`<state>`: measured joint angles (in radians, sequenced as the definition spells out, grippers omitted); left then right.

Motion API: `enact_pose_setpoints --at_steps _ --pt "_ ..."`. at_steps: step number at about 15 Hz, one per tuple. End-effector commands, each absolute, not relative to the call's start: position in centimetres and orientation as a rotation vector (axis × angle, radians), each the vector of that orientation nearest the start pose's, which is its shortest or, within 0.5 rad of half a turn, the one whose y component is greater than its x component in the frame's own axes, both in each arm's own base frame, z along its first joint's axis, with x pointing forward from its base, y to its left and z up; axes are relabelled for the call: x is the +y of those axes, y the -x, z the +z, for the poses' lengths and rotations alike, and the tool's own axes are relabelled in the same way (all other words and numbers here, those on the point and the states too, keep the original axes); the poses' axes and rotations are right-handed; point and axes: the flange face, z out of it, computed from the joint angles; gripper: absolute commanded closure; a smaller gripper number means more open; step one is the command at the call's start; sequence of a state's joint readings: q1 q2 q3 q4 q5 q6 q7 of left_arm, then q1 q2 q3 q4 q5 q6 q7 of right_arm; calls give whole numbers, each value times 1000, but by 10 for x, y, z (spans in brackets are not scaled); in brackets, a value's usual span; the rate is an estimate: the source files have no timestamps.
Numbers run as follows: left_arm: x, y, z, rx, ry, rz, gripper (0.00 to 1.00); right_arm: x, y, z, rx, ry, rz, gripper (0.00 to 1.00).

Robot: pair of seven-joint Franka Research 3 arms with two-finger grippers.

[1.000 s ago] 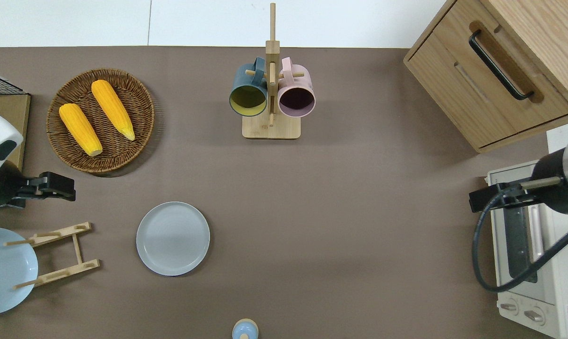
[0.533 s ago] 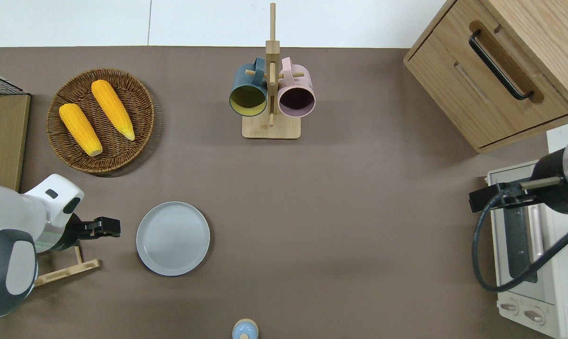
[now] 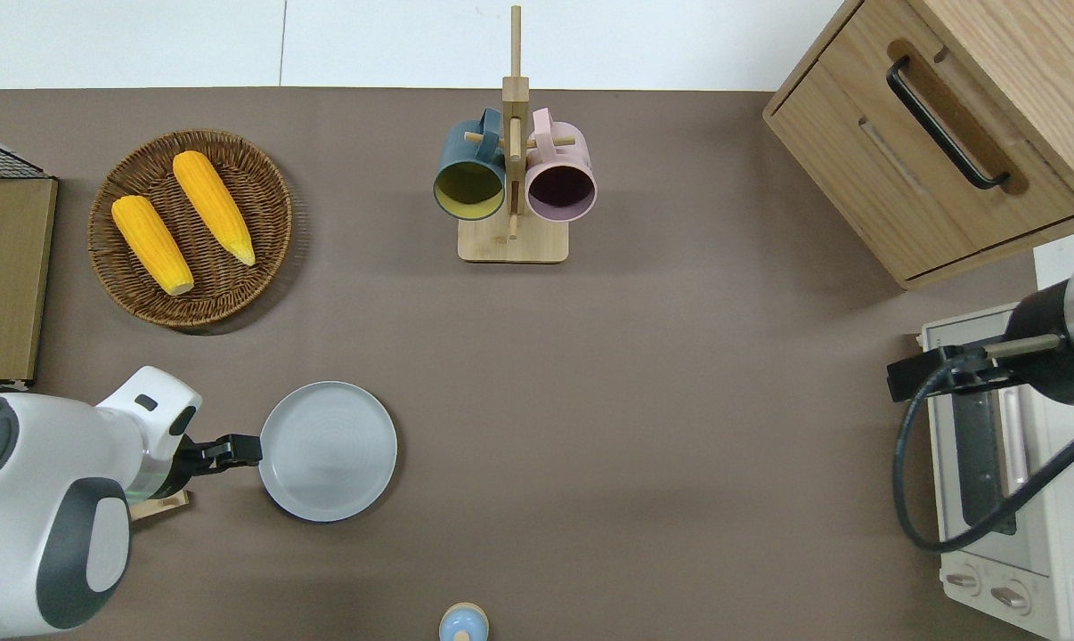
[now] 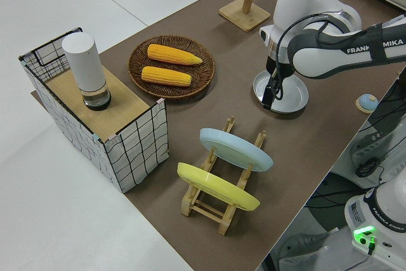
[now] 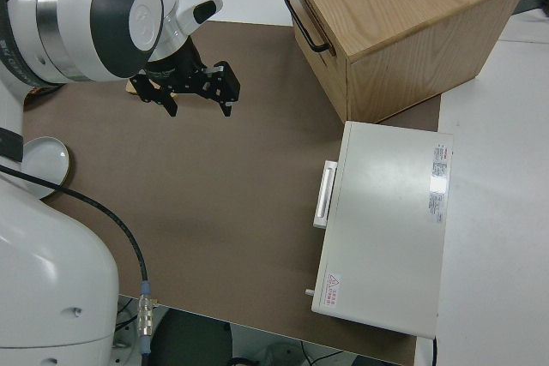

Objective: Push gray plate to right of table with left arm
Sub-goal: 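Move the left gripper down beside the gray plate's edge nearest the robot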

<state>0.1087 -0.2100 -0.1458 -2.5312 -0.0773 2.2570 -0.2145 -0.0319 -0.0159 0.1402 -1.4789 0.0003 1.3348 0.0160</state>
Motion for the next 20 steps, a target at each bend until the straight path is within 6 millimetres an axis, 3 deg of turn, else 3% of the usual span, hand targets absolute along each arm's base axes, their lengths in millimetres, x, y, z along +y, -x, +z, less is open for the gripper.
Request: enact_pose_setpoints --at_steps 1,6,8,10,11,20 --pt "-23 -423 329 -394 3146 63 19 57 -518 660 -124 3139 208 17" --pt "-37 -423 302 -422 3140 57 53 57 -518 660 -124 3139 208 17" --pt "-43 -423 298 -415 3141 60 177 57 -518 660 -124 3139 208 17" --pt "-43 -422 296 -484 3130 76 782 57 -518 660 -124 3139 208 17" --pt "-42 -422 297 -491 3130 76 998 56 -518 660 -121 3139 208 17" --pt "-43 -423 299 -477 3130 76 1000 56 -518 660 -121 3139 208 17"
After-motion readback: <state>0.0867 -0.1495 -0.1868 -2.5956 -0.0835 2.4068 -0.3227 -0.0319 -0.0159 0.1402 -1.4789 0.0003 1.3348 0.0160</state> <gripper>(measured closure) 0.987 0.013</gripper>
